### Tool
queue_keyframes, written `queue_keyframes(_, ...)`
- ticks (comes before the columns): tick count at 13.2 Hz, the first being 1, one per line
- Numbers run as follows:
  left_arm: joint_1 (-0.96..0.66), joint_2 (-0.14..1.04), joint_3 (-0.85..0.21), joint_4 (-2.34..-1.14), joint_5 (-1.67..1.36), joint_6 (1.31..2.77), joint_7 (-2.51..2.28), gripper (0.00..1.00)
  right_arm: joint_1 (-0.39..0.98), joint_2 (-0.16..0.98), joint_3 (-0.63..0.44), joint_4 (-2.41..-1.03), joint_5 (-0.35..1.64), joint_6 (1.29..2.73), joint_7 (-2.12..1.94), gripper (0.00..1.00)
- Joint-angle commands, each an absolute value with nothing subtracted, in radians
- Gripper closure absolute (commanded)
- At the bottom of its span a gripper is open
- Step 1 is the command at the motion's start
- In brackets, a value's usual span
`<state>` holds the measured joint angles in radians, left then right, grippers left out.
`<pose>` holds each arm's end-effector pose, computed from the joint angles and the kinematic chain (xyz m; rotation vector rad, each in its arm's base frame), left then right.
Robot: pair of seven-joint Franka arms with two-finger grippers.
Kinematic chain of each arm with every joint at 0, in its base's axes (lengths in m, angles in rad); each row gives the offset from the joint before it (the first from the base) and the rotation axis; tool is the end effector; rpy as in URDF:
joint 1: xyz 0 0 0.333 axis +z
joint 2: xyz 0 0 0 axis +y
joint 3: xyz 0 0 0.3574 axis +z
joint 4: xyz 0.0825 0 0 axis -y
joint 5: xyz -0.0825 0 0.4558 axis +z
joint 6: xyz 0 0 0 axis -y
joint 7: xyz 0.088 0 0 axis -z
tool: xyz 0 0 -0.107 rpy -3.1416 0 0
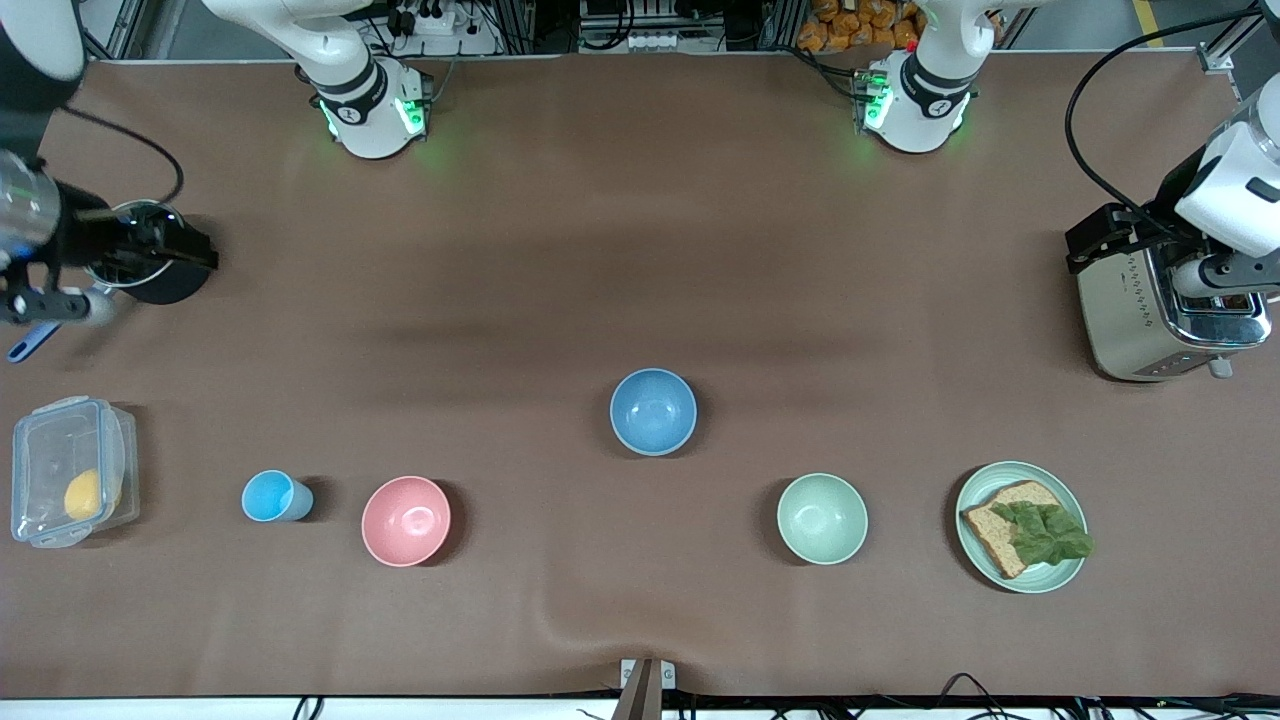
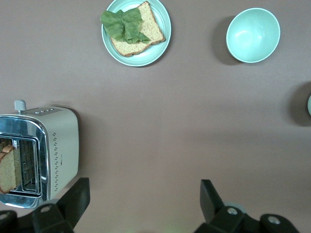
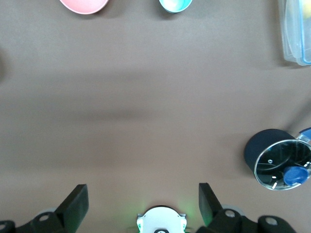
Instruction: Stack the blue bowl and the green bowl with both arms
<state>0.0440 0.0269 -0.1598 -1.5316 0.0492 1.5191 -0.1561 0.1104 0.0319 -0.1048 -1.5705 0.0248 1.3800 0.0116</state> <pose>0.6270 -0.0659 0.6661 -3.0907 -0.0647 0.0504 0.6142 0.0075 0.6320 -3.1028 0.0067 0.3465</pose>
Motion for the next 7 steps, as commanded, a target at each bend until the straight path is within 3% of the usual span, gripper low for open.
queue_keyframes(1, 0.046, 0.011, -0.153, -1.546, 0.015, 1.509, -0.129, 0.0, 0.011, -0.032, -0.005, -1.635, -0.008, 1.411, 0.011, 0.0)
queue_keyframes(7, 0.048, 0.011, -0.153, -1.546, 0.012, 1.531, -0.12, 0.0, 0.009, -0.017, 0.0, -1.606, -0.032, 1.449, 0.017, 0.0)
